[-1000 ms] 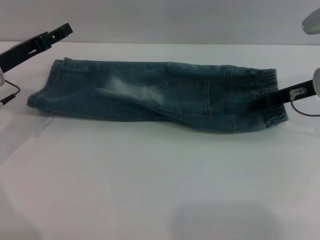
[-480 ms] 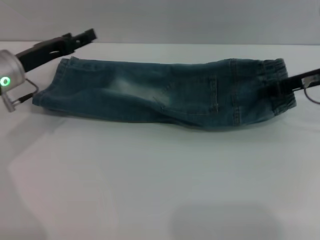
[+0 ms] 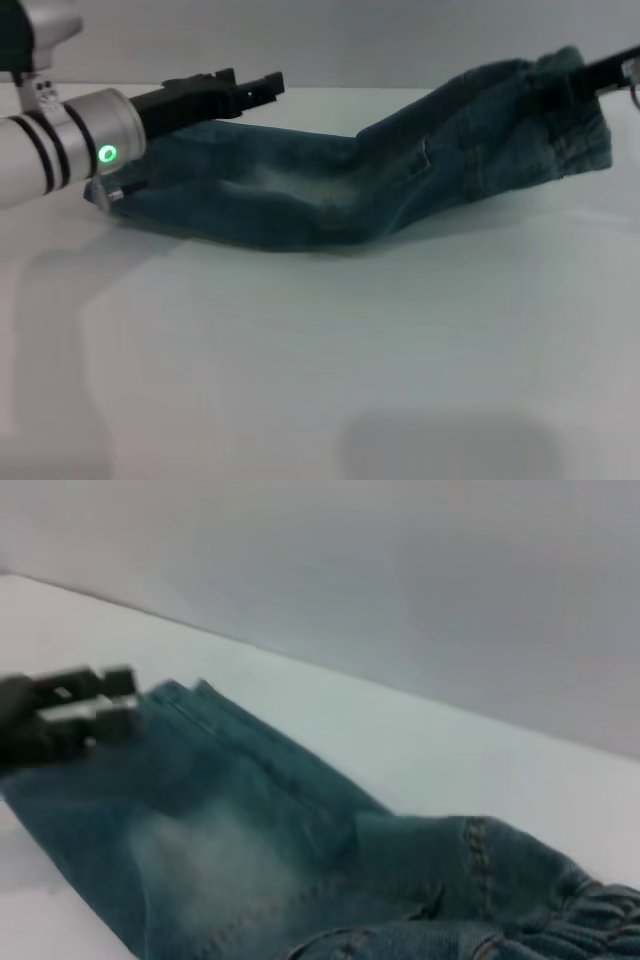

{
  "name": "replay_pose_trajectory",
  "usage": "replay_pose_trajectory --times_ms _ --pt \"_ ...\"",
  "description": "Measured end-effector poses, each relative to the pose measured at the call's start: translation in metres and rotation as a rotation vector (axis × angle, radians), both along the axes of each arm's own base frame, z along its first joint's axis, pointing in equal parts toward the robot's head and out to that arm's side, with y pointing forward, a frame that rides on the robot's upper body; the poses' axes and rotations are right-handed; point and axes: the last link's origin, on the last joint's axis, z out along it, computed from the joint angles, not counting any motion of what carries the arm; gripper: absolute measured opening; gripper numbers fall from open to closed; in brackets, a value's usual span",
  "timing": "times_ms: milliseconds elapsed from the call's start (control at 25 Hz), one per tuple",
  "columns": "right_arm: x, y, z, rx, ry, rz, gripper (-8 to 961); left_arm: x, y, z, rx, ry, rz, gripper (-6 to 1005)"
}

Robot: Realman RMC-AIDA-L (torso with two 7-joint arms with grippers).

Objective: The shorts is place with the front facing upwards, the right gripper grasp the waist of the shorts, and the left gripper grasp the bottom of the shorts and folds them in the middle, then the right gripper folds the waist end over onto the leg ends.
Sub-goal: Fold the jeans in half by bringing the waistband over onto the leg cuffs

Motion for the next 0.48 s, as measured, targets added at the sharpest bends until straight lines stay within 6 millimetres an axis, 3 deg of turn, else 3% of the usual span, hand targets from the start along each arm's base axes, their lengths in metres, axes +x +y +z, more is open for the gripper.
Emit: replay_pose_trajectory --times_ms 240,480 --pt "-0.034 0.003 0.027 0.063 -0.016 0.068 69 0.003 -0.001 -0.015 -0.017 0.082 -0.038 825" --pt "-0.057 0.006 0.033 0.064 -0.022 0.117 69 0.004 -0.005 -0.026 -0.039 0.143 -0.07 825"
